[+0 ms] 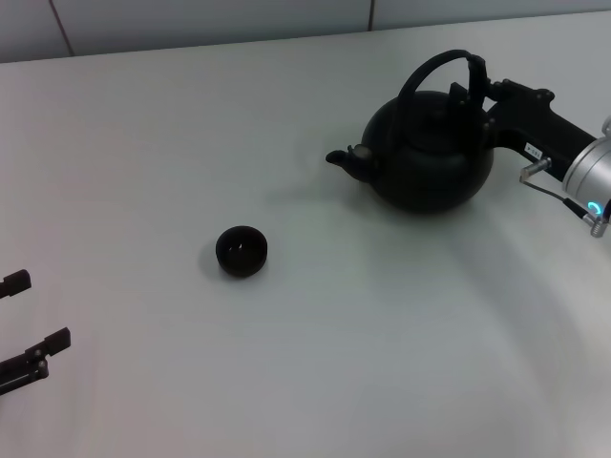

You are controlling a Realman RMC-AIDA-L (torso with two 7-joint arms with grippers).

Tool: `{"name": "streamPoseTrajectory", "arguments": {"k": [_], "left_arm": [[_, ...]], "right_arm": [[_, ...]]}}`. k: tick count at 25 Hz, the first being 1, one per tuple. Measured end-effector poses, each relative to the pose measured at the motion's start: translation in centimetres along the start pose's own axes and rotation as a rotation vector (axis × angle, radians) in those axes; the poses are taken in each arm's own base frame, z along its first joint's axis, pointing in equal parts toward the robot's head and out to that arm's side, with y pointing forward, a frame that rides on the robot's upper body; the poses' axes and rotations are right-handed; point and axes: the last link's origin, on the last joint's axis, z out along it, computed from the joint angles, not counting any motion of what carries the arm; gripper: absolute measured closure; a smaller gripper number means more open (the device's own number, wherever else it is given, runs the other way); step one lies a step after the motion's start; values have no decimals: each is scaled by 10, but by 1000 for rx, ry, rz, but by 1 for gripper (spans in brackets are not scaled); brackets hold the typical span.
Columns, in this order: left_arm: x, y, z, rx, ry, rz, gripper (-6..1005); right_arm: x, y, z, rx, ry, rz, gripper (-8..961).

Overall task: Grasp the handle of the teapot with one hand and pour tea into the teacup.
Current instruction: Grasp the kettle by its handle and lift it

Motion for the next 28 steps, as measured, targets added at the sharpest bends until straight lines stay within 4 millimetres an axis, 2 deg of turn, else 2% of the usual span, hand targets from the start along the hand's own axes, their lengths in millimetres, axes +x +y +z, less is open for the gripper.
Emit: {"name": "streamPoseTrajectory", "arguments": {"k": [2,8,13,17,23,28], "left_arm": [[0,0,0,0,0,0,199],[0,0,0,2,-2,-1,199],[0,0,0,2,-1,-2,199],[0,0,0,3,-1,-2,199],[-1,1,0,1,0,-4,199],[-2,3,1,1,1,-8,199]], "right_arm": [[0,0,0,4,3,1,593],[0,0,0,7,-4,-4,791],[-4,0,0,4,-28,0,862],[-11,1,2,-8,-62,6,862],[-32,15,28,-113,-67,-1,862],[-38,21,37,-149,-60,-4,863]]}}
